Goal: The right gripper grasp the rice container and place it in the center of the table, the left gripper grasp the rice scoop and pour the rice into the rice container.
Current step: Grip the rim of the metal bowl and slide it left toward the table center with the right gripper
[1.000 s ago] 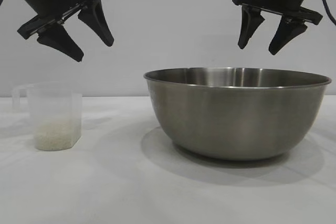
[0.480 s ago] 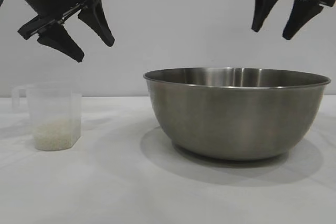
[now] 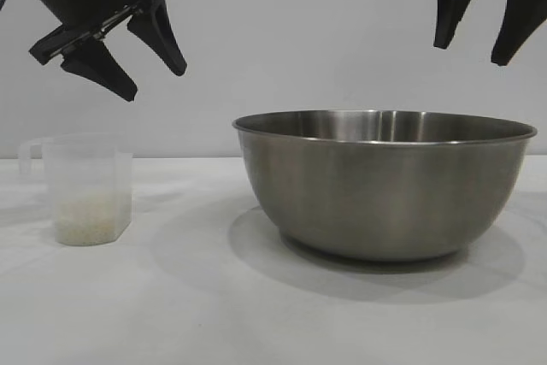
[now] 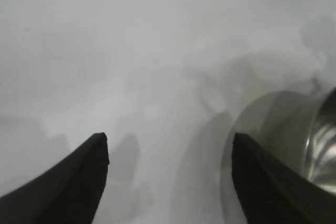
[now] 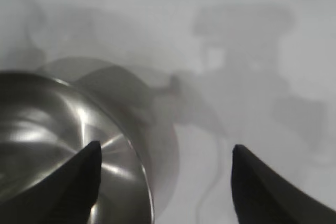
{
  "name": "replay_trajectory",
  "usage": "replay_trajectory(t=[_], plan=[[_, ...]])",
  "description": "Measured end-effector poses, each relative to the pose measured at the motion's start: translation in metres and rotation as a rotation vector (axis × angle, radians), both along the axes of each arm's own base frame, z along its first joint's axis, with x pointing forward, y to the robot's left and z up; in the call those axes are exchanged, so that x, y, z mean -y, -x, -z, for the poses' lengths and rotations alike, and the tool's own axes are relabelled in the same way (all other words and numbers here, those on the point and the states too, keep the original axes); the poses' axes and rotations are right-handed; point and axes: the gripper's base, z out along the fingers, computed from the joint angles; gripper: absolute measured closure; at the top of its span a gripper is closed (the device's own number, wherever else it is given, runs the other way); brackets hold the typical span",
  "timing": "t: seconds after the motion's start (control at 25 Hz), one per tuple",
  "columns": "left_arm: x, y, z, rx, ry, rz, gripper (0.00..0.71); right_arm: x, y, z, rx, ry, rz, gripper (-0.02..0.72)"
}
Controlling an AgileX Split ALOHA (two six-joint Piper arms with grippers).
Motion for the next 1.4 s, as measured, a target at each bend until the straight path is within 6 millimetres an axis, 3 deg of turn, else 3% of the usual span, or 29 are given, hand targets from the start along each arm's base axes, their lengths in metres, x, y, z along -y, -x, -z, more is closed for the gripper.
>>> replay_trajectory(t=[0.12, 0.36, 1.12, 1.16, 1.24, 1.28, 1.4], plan=[[0.0, 0.0, 0.0, 0.0, 0.0, 0.0, 0.273, -0.01, 0.013, 0.016, -0.064, 0.011, -0.031, 0.258], [0.0, 0.0, 0.0, -0.001, 0.0, 0.002, 0.273, -0.005, 0.025, 0.034, -0.117, 0.054, -0.038, 0.258], [0.0, 0.0, 0.0, -0.001, 0.0, 0.002, 0.273, -0.007, 0.022, 0.032, -0.051, 0.031, -0.014, 0.258], [0.0, 0.0, 0.0, -0.001, 0.0, 0.002, 0.273, -0.007, 0.021, 0.031, -0.045, 0.028, -0.011, 0.311], [0.0, 0.0, 0.0, -0.001, 0.0, 0.002, 0.273, -0.008, 0.019, 0.038, -0.057, 0.027, -0.007, 0.312], [0.0, 0.0, 0.0, -0.001, 0.0, 0.002, 0.273, -0.008, 0.018, 0.042, -0.066, 0.024, -0.007, 0.367], [0.0, 0.0, 0.0, 0.0, 0.0, 0.003, 0.273, -0.011, 0.015, 0.06, -0.106, 0.013, -0.006, 0.368]])
